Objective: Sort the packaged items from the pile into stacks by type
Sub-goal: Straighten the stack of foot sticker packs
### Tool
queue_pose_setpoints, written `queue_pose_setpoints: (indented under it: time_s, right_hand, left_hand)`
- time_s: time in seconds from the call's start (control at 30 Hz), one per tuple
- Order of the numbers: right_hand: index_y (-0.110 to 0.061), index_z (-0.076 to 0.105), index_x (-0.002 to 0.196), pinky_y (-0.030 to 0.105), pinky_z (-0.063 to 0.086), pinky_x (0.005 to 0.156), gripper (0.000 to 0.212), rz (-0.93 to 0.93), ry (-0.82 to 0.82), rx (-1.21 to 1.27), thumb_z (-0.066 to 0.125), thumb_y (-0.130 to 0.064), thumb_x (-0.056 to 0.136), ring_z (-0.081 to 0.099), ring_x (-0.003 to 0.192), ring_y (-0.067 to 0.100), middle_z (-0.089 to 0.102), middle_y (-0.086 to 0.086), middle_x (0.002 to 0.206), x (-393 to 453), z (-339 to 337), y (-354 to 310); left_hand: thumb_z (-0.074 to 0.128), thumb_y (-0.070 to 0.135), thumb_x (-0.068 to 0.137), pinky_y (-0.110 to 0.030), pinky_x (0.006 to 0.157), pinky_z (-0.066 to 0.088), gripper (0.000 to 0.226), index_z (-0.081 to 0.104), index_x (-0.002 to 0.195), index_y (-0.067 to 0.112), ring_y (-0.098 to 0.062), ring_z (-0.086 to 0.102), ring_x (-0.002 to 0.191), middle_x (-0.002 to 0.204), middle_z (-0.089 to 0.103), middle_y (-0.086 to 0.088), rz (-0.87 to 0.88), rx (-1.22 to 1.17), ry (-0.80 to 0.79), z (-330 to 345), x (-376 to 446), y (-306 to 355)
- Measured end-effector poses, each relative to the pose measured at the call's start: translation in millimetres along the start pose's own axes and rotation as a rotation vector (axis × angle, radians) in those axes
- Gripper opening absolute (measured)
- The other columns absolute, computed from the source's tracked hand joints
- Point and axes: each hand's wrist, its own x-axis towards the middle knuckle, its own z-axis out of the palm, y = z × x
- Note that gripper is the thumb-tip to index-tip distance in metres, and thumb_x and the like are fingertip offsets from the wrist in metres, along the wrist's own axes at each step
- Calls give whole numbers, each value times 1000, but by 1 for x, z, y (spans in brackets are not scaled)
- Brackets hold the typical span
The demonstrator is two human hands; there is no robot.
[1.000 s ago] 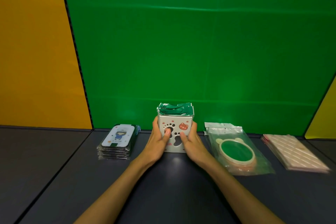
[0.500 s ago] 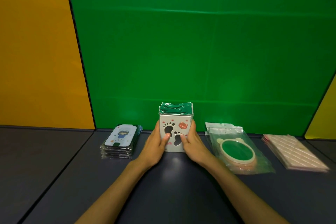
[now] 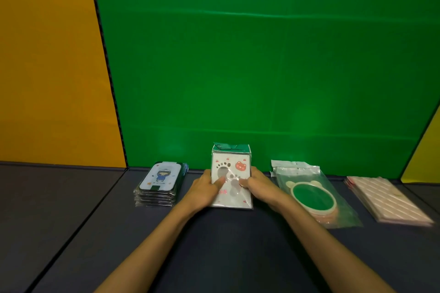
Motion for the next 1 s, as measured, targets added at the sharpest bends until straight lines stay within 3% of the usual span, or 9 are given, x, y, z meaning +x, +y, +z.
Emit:
queue_pose_setpoints:
  time_s: [0.07,0.2,0.37,0.5,0.57,0.7,0.77,0.87,1.0]
  right_hand:
    - [-26,56,112,39,50,97,27,0,7,12,55,-15,87,62,109,16,66,-4,118,-1,1,-4]
    - [-19,67,105,35,53,92,21,26,-24,34,56,-12,88,68,100,14,72,-2,109,0,3,1]
    - [-11,71,94,35,52,85,16,110,-34,0,62,-18,82,70,93,17,75,1,98,6,8,12]
    - [-9,66,97,36,54,83,31,149,22,-48,68,-31,76,66,96,18,71,4,103,13,11,15]
    - [-8,64,102,34,53,78,36,151,23,-67,69,-35,79,66,97,18,70,3,105,13,11,14]
    - [-19,66,92,28,53,79,16,113,-36,-92,71,-33,86,67,95,14,72,-2,103,6,4,7]
    - [-27,65,88,23,52,79,7,68,-111,-80,71,-30,87,67,92,6,71,-11,99,-4,-1,0]
    - [-36,60,94,18,47,84,28,32,-275,-162,82,-27,79,63,101,3,66,-19,104,-16,-7,-9]
    - [-42,50,107,33,42,107,67,15,-310,-514,93,-37,57,51,120,15,55,-10,122,-16,-9,-14]
  left_hand:
    - [55,45,95,-36,96,49,46,51,132,18,-20,61,112,128,62,-1,-43,-14,15,-1,-1,4]
    - [62,35,93,-36,91,55,30,64,117,17,-17,69,97,114,71,0,-131,-105,-13,-5,-1,2]
    - [64,67,60,-43,92,55,68,72,106,17,-23,68,101,115,70,-5,-232,-4,-32,-2,13,-20]
    - [69,52,81,-42,88,56,48,65,105,10,-23,68,94,106,69,-5,-230,16,54,0,8,-11]
    - [68,57,79,-43,87,56,53,64,106,11,-22,67,93,106,69,-4,-230,32,74,-1,7,-10]
    - [70,66,68,-41,89,57,65,64,110,18,-16,69,94,109,71,2,-191,15,5,-9,1,-8]
    - [82,57,62,-35,91,55,54,65,104,28,-10,68,96,110,71,8,-139,18,-81,-15,-10,1]
    - [91,29,64,-20,88,48,51,56,100,37,-4,60,100,110,65,16,-32,208,-277,-24,-20,9]
    - [94,26,56,-27,98,46,86,50,130,21,-15,56,118,127,60,7,37,414,-251,-24,-20,12]
